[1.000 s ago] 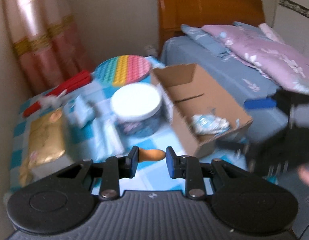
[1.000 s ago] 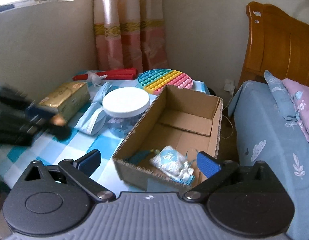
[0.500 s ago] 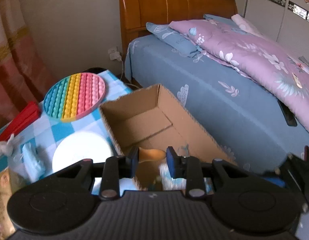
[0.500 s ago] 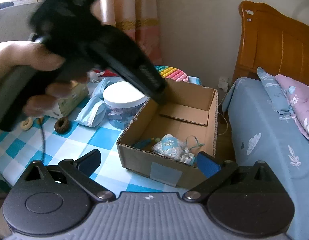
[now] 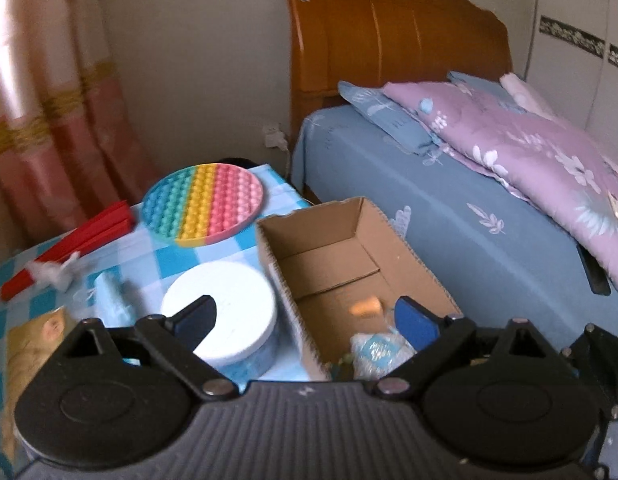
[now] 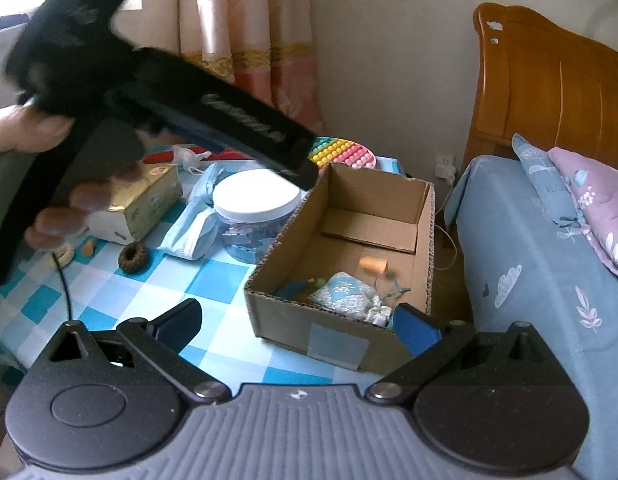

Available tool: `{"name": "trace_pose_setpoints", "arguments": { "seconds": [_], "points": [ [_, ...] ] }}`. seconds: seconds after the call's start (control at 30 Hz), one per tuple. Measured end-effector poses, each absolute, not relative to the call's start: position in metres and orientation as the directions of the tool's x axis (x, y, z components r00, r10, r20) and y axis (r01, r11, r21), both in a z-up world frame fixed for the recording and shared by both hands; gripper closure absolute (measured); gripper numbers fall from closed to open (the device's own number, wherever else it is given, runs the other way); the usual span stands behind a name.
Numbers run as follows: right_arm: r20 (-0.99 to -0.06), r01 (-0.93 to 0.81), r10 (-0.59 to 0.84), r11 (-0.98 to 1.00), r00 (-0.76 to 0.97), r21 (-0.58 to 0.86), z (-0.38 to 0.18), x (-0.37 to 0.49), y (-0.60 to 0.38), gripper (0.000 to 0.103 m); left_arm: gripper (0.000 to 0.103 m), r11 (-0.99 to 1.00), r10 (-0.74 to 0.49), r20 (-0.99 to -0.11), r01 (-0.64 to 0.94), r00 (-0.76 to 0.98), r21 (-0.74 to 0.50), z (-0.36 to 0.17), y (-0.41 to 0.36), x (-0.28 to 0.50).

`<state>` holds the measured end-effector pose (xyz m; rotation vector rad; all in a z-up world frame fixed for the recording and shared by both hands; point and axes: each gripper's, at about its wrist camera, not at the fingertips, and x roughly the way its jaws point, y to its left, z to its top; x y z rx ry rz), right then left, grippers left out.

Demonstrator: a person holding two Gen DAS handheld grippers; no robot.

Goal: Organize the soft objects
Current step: 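Lower the orange earplug into the cardboard box and open the left tool, then move both tools away from the box back over the table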

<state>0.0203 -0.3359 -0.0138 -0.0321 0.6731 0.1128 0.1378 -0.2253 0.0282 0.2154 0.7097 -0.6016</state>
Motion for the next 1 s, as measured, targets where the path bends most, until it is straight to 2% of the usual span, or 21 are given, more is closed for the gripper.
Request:
{"name": "trace_pose_setpoints", "arguments": {
  "seconds": [0.23, 0.53, 1.0],
  "points": [
    [-0.624, -0.118, 0.108, 0.993, 0.774, 0.024, -0.012, 0.010, -0.325, 0.000, 0.002, 0.868, -0.406, -0.646, 0.495, 0.647, -0.050, 0.028, -0.172, 0.097],
    [-0.657, -0.169, 0.149, 0.985, 0.739, 0.034, -0.025, 0.014, -0.297, 0.000, 0.002, 0.941, -0.207, -0.639, 0.329, 0.741, 0.076, 0.003, -0.109, 0.046],
    [-0.746, -0.283, 0.189, 0.959, 0.638, 0.001, -0.061, 0.040, -0.234, 0.000, 0.002, 0.990, -0.111, -0.697, 0.143, 0.708, -0.013, -0.041, -0.011, 0.047]
  ]
}}
